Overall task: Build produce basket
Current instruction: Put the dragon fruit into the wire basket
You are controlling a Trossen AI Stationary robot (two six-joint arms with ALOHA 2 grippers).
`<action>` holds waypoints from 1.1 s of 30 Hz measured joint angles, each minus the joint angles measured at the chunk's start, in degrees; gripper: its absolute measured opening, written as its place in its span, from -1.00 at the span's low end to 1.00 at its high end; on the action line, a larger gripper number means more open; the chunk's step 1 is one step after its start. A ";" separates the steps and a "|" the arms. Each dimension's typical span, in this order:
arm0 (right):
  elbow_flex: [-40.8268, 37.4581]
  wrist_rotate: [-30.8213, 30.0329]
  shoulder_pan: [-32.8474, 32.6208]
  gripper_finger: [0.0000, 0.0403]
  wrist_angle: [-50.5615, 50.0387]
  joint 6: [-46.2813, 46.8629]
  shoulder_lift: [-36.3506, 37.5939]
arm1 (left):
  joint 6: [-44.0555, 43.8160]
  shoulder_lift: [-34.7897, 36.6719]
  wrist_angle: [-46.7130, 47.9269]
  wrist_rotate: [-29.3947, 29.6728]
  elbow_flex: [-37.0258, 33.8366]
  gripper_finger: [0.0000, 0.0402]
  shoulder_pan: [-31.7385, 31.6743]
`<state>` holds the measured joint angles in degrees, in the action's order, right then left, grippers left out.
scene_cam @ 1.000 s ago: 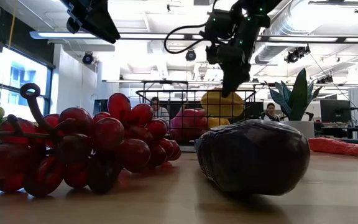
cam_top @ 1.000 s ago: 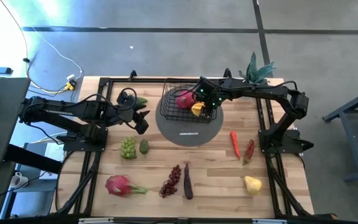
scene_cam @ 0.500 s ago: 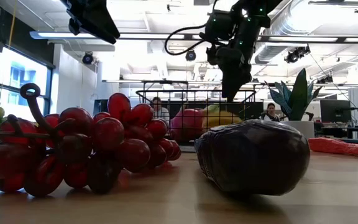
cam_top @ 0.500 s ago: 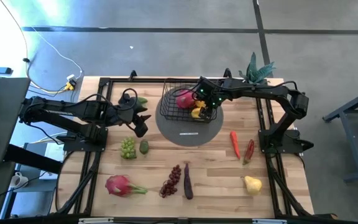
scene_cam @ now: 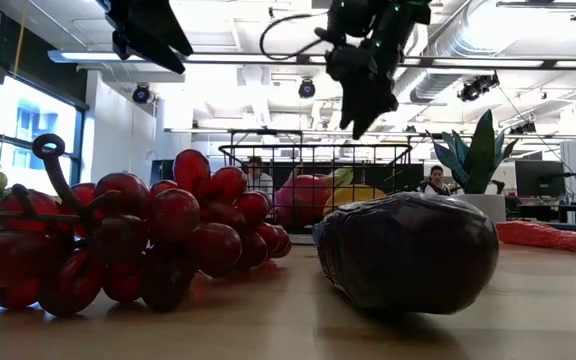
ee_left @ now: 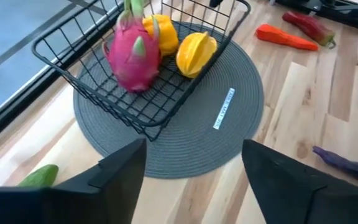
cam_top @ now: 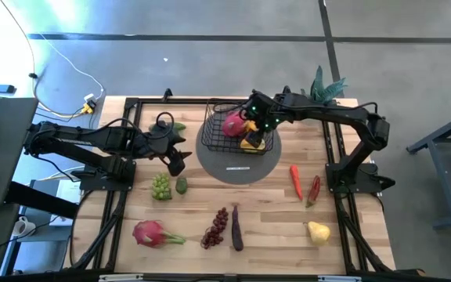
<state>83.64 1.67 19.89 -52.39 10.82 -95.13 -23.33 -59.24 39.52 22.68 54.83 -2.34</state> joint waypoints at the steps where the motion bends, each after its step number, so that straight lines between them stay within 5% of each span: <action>1: 0.67 0.00 -0.32 0.31 -0.79 0.77 0.00 | -0.02 0.00 0.03 -0.25 0.00 0.32 0.01; 14: 7.48 -1.88 -6.09 0.31 -4.27 11.40 0.00 | 0.01 0.00 1.35 -20.91 0.00 0.39 2.13; 33: 16.43 -2.67 -10.67 0.31 -6.53 17.18 0.00 | -0.38 -6.34 7.00 -19.94 0.00 0.39 20.19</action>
<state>100.07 -0.99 9.21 -58.92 28.00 -95.13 -23.72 -65.58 46.52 2.74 54.83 17.85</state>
